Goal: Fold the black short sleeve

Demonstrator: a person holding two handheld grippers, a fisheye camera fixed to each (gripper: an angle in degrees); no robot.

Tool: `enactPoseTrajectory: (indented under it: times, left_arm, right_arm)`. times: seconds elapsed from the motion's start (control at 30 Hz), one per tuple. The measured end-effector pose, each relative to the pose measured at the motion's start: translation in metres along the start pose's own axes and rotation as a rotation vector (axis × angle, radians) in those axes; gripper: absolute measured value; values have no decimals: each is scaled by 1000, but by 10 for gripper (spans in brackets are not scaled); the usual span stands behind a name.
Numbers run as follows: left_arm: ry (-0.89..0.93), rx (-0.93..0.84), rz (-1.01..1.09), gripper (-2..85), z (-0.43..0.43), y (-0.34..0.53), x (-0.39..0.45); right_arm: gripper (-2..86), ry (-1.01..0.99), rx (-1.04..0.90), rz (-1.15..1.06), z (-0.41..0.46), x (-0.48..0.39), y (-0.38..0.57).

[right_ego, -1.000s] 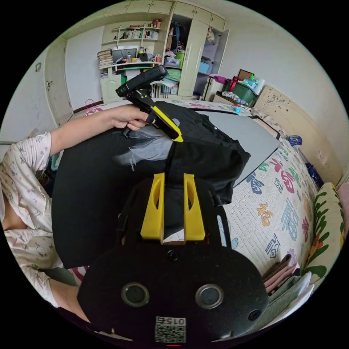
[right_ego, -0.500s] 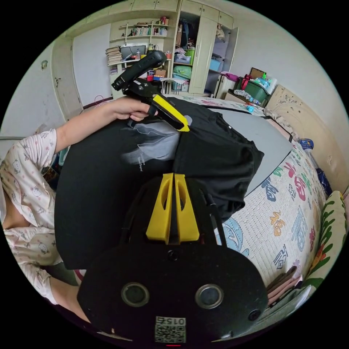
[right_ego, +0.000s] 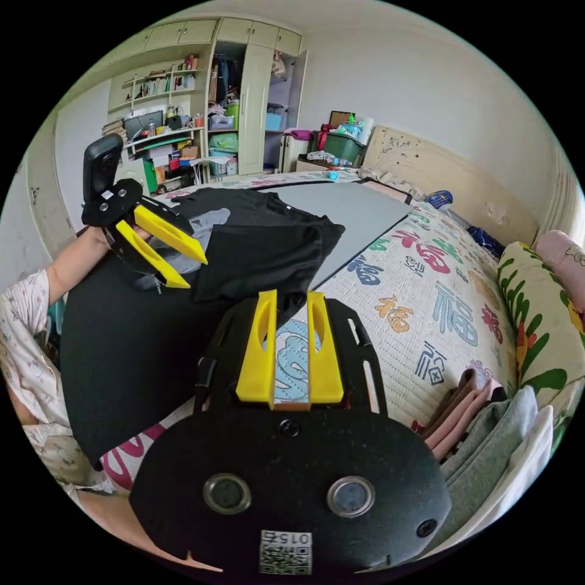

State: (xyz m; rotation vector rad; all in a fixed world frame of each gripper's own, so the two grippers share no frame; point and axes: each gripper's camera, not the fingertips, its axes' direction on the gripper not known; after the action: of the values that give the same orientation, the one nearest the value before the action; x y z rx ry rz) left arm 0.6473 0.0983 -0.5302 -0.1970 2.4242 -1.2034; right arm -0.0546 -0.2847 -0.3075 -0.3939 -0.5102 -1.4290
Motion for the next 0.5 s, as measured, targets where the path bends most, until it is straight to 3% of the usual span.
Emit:
enactPoseTrajectory:
  times: [0.23, 0.5]
  left_arm:
    - [-7, -72, 22, 85, 44, -40, -20]
    - [3, -80, 43, 54, 53, -47, -30]
  right_arm:
    - [54, 161, -28, -22, 26, -14, -17]
    - [2, 71, -73, 119, 25, 17, -21]
